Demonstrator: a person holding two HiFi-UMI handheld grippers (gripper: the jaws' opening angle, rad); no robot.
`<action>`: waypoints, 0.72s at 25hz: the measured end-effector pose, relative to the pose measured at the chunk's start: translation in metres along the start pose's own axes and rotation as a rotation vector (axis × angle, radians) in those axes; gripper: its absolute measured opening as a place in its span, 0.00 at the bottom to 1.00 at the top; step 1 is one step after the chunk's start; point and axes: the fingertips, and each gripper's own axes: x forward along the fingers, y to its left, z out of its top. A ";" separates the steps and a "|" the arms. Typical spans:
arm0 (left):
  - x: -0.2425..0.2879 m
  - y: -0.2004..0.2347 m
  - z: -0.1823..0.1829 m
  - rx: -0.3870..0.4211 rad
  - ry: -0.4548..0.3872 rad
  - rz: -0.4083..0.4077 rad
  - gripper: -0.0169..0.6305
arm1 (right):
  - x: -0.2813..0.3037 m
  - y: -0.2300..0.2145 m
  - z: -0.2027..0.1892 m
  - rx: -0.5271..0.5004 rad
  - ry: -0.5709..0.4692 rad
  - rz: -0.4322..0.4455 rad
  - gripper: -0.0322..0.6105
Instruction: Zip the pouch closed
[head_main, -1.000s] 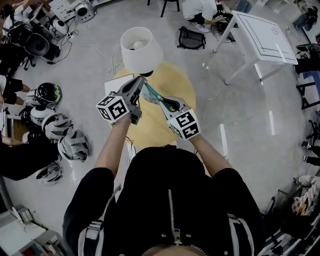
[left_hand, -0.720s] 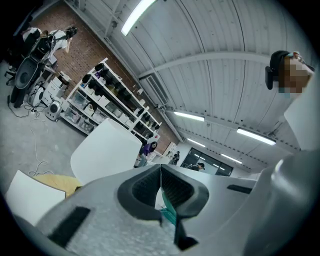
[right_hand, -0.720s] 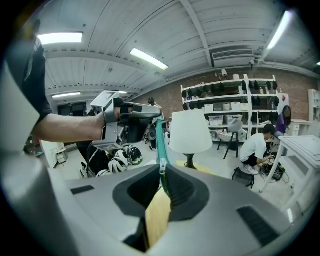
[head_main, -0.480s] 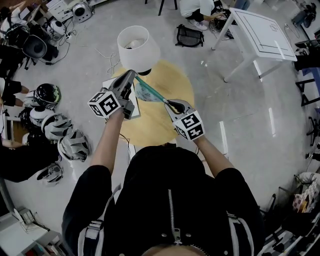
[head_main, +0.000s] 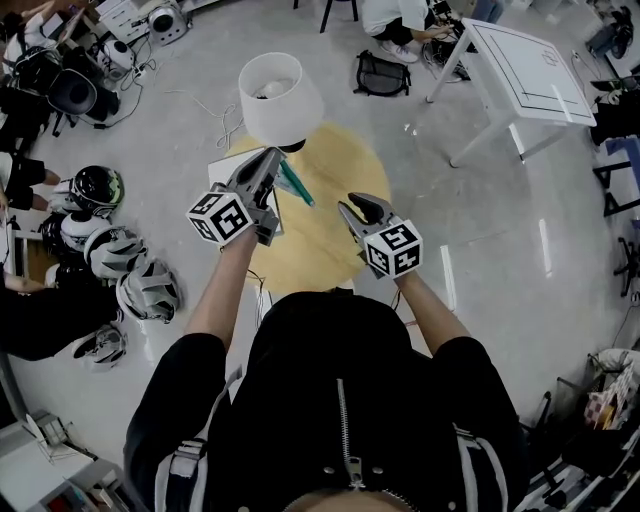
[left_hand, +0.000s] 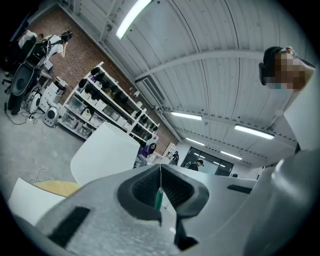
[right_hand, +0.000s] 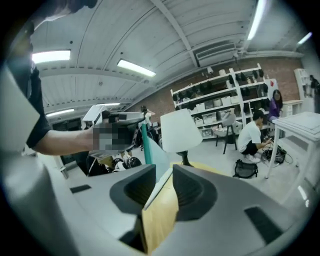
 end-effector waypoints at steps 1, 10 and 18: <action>-0.001 -0.001 -0.003 0.019 0.009 0.001 0.04 | -0.002 -0.007 0.006 0.011 -0.017 -0.027 0.19; -0.011 -0.003 -0.024 0.223 0.108 0.030 0.04 | -0.006 -0.050 0.057 0.050 -0.124 -0.210 0.06; -0.016 -0.010 -0.025 0.220 0.100 0.005 0.04 | -0.008 -0.054 0.087 -0.014 -0.166 -0.235 0.05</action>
